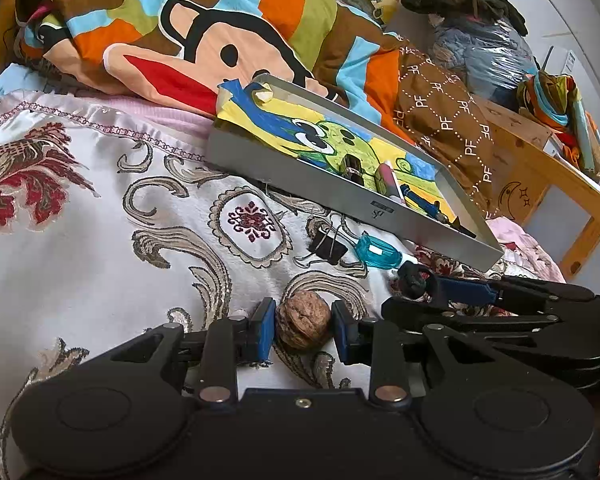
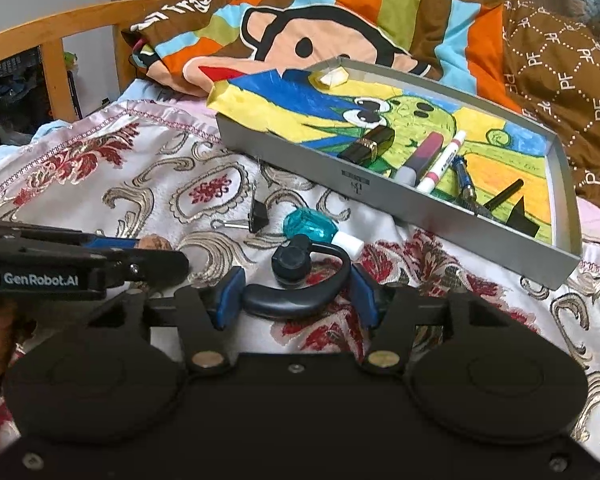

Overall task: Organize rigid objects
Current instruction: 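Grasp the black earpiece with the right tool, then carry the walnut and earpiece over the grey tray and lower them in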

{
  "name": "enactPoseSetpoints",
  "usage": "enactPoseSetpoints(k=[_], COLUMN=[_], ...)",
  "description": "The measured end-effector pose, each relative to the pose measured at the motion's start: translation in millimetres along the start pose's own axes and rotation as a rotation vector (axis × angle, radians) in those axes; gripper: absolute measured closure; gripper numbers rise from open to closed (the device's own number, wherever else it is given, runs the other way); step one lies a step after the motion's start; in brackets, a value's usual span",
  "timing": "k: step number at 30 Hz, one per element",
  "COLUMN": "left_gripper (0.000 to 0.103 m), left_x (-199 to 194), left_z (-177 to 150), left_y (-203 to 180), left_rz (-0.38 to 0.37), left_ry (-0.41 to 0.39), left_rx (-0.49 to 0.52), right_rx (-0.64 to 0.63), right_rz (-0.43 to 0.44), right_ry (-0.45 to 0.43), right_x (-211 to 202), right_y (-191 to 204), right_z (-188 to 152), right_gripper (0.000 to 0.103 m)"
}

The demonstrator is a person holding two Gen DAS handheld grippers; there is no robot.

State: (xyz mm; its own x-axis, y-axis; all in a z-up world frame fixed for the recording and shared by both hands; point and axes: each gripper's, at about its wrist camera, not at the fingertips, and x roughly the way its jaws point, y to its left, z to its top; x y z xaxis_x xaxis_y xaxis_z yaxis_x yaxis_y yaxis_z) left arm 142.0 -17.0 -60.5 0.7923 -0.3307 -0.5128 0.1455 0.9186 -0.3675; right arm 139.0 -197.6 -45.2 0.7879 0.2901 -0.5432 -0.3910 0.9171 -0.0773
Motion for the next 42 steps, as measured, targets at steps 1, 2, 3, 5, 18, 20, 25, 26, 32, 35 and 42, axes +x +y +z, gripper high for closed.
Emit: enactPoseSetpoints(k=[1,2,3,5,18,20,25,26,32,35,42], left_gripper=[0.071,0.071,0.071,0.071,0.071,0.071,0.071,0.071,0.071,0.071,0.071], left_x=[-0.3,-0.6,-0.6,-0.7,-4.3,-5.4,-0.9,1.9,45.2,74.0,121.3], left_z=[-0.2,-0.2,-0.1,0.1,10.9,16.9,44.2,50.9,93.3,107.6,113.7], left_y=[0.2,0.3,0.2,0.6,-1.5,-4.7,-29.0,-35.1,-70.9,-88.1,-107.7], left_rz=[0.002,0.004,0.004,0.003,0.031,0.032,0.019,0.02,-0.011,-0.042,-0.068], left_ry=[-0.001,-0.002,-0.002,-0.001,0.011,-0.005,-0.057,-0.074,-0.138,-0.127,-0.071], left_rx=[0.0,0.0,0.0,-0.003,-0.07,-0.095,-0.042,-0.029,0.025,0.069,0.132], right_rx=[0.0,0.002,0.003,0.006,0.1,0.117,0.188,0.207,0.305,0.335,0.386], right_rz=[-0.001,-0.004,-0.007,-0.014,-0.034,-0.04,-0.066,-0.074,-0.155,-0.182,-0.249], right_ry=[-0.006,-0.015,-0.024,-0.047,-0.17,-0.187,-0.249,-0.264,-0.332,-0.336,-0.332], right_x=[-1.8,-4.2,-6.5,-12.6,-44.3,-48.1,-55.5,-57.1,-59.7,-57.2,-46.1], right_y=[-0.1,-0.6,-1.3,-3.4,-35.8,-43.3,-65.6,-71.7,-117.1,-140.5,-181.1], right_z=[1.0,2.2,3.5,7.3,25.9,27.6,30.8,30.6,28.4,25.3,13.6], right_gripper=[0.056,0.056,0.056,0.056,0.056,0.056,0.056,0.056,0.055,0.055,0.055])
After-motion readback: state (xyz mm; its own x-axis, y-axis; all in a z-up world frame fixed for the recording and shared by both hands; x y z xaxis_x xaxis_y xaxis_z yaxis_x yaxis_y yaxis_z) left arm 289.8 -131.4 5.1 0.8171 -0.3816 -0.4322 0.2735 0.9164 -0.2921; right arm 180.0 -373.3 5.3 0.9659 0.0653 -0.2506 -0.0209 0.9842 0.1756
